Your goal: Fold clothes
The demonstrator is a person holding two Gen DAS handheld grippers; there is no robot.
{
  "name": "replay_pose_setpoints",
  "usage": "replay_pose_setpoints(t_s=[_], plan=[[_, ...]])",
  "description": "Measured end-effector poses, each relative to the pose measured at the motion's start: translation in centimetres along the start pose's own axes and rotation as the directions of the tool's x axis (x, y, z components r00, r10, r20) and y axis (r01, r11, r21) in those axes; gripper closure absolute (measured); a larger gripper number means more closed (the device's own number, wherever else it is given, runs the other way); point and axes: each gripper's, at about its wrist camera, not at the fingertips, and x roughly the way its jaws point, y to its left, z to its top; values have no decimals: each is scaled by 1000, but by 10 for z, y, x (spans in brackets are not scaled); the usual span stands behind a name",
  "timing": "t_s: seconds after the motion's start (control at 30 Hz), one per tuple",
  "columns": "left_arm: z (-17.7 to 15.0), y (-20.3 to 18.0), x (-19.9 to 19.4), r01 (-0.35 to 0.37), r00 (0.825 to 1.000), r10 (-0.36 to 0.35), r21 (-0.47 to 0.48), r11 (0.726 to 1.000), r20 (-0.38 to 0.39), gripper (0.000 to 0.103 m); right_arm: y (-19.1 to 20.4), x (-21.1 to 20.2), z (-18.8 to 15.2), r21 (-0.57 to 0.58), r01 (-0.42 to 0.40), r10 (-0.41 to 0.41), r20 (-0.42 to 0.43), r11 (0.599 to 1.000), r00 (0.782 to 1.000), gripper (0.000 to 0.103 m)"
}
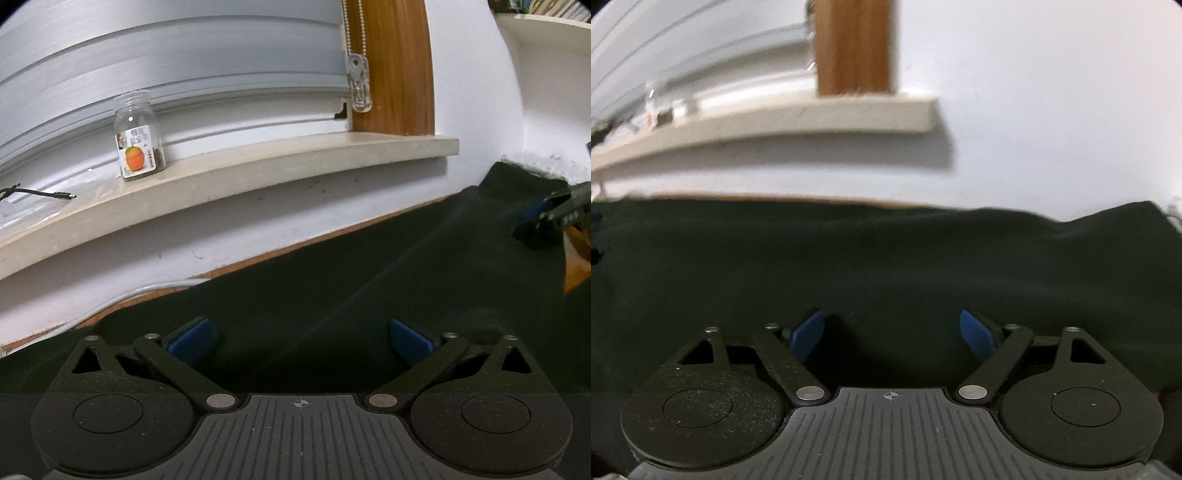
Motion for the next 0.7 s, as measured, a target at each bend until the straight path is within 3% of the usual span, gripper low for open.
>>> replay_pose_setpoints(t_s=[0.1,0.17,0.27,0.43,0.7], plan=[[-1,1,0,2,1000,-2,-3,1000,1,0,-21,-51,1,29,14,-17,98,999,995,41],[-1,1,0,1,1000,-1,-2,1000,1,0,-38,-85,-2,30,68,-71,125,997,990,41],[-1,1,0,1,1000,-1,-1,1000,1,0,-69,-124,-14,43,185,-189,109,982,976,41],[-1,0,0,-2,1000,2,5,1000,4,0,-104,-160,-39,67,300,-304,52,952,951,40],[-1,-1,0,-8,1000,8,11,1000,6,0,-114,-119,-39,102,318,-316,-42,942,948,40]])
